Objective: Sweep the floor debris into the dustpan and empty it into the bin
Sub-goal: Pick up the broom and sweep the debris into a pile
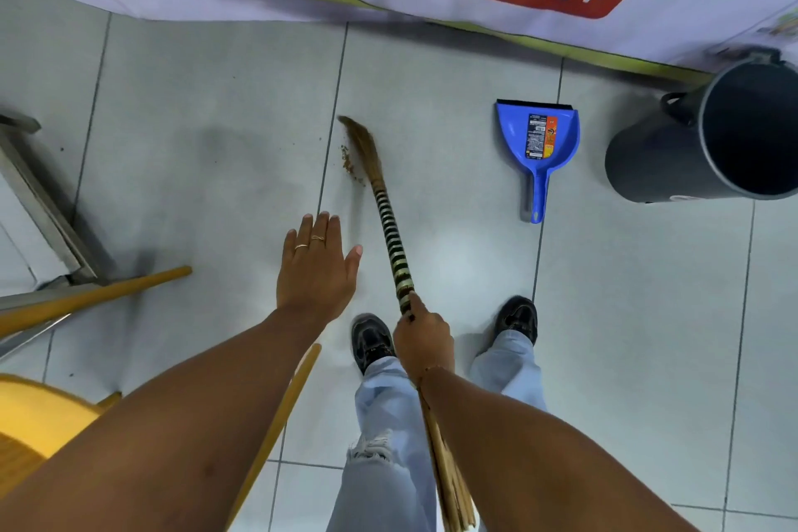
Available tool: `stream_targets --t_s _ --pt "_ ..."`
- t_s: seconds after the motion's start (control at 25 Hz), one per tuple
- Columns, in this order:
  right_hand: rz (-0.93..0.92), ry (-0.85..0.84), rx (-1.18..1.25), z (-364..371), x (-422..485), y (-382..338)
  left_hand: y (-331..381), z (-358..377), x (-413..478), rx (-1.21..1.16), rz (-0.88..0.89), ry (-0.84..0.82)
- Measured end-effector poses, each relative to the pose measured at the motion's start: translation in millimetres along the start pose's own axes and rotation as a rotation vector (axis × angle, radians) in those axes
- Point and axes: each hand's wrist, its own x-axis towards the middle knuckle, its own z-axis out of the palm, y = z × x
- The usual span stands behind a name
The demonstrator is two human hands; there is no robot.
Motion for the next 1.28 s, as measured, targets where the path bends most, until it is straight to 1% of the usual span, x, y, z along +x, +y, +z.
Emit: stream_targets --t_s 0.08,0.16,0.2,0.32,0.44,0.6,0.76,0.88,1.12,1.2,1.28 --pt "-0.017 0.089 0.046 -27 2 -2 5 -3 5 -0.008 0.004 -0.006" --pt "-0.008 0.159 0.067 -60 30 -14 16 -5 15 -0.026 0.009 -0.003" --pt "-0.009 0.177 0.04 -77 52 -21 22 -6 21 -0.032 0.012 -0.003" --pt "-0.011 0.154 -0.115 -130 127 -49 44 -7 51 -0.044 0.008 0.007" --pt "-0.019 0.09 -0.186 -160 190 -78 63 -9 87 -0.066 -0.06 0.043" --pt "-0.154 -0.03 -0.379 -177 233 -101 90 -7 121 -0.098 -0.168 0.033" --pt "-0.284 -0.063 -0.556 -211 255 -108 120 -7 142 -0.135 -0.227 0.017" --pt "-0.443 -0.055 -0.811 -235 262 -111 137 -10 148 -0.138 -0.233 0.013" --pt "-0.66 -0.03 -1.221 -275 265 -114 157 -25 157 -0.132 -0.244 0.037" --pt "-0.73 -0.008 -1.309 -292 266 -107 160 -27 158 -0.128 -0.245 0.045" --pt "-0.806 0.025 -1.345 -311 263 -86 162 -29 155 -0.131 -0.243 0.05"
